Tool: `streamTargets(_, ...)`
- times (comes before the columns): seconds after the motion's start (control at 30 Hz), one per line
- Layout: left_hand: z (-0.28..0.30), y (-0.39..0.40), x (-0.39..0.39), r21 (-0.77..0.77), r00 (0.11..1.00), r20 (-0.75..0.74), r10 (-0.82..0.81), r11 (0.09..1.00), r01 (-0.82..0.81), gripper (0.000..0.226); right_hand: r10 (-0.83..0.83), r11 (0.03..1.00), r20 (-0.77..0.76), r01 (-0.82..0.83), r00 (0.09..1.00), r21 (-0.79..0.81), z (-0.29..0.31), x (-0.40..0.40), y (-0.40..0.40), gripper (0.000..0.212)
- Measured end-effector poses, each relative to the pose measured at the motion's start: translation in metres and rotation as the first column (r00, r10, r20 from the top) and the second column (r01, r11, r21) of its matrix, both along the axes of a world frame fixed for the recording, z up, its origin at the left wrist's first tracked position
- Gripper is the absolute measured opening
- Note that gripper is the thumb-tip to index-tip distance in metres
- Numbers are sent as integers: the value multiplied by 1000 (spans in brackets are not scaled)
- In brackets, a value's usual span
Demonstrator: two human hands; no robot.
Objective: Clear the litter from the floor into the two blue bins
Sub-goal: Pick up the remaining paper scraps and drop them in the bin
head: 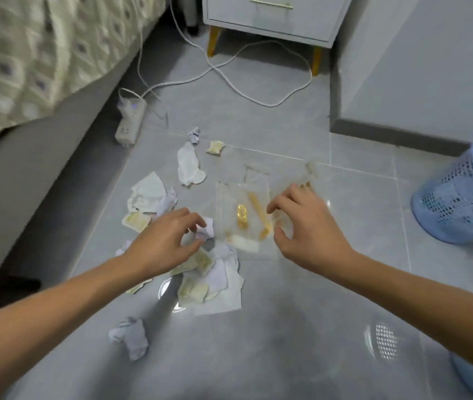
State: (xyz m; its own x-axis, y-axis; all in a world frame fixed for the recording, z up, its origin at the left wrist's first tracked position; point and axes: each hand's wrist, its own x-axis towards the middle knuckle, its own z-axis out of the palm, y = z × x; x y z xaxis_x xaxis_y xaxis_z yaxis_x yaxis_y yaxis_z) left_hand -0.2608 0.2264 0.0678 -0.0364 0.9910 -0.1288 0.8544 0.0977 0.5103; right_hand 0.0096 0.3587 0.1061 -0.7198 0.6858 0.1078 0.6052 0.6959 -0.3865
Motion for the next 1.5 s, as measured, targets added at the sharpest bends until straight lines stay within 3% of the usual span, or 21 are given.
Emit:
streamTargets(0.23, -24, 34, 18, -52, 998, -65, 19, 998, -22, 44, -231, 972, 203, 236, 952, -3, -10, 2, 50, 50)
streamTargets(0.5, -48, 104, 28, -248, 982, -156, 104, 958, -141, 66, -399, 886, 172, 427, 901, -182, -21, 18, 82, 57)
streamTargets(0.77, -67, 137, 39, -330, 970, -26, 242, 914, -237, 72, -505, 836, -14, 485, 863, -257, -23, 21, 85, 57)
streamTargets(0.83, -69, 137, 41, -299, 965, 10, 263, 921, -248, 69, -531, 830, -113, 488, 840, -271, -24, 14, 80, 41)
streamTargets(0.93, -70, 135, 44, -230, 935, 140, 326, 929, -290, 62, -558, 783, -310, 364, 770, -505, -24, -1, 68, 9)
streamTargets(0.97, -71, 135, 45, -222, 914, 203, 352, 925, -307, 61, -550, 762, -323, 304, 770, -572, -27, -7, 65, 9)
streamTargets(1.03, -70, 136, 47, -263, 842, 333, 425, 899, -350, 69, -454, 756, -262, 213, 851, -619, -38, -16, 61, 14)
streamTargets(1.1, -68, 136, 46, -337, 703, 485, 520, 853, -398, 84, -343, 734, -134, 177, 930, -656, -56, -22, 57, 16)
streamTargets(1.17, -68, 138, 47, -378, 619, 549, 562, 827, -416, 86, -283, 675, -19, 184, 959, -715, -73, -23, 54, 19)
streamTargets(1.27, -69, 138, 51, -340, 727, 479, 492, 868, -363, 73, -192, 655, 121, 219, 974, -723, -90, -20, 53, 26)
streamTargets(1.33, -72, 137, 53, -296, 791, 429, 436, 895, -332, 74, -214, 648, 110, 226, 971, -728, -98, -16, 53, 27)
streamTargets(1.43, -79, 137, 51, -276, 789, 421, 448, 892, -359, 68, -355, 677, 26, 276, 935, -683, -106, -8, 54, 35)
streamTargets(1.5, -82, 137, 51, -273, 741, 480, 469, 883, -382, 60, -483, 686, 59, 419, 874, -595, -109, 1, 58, 42)
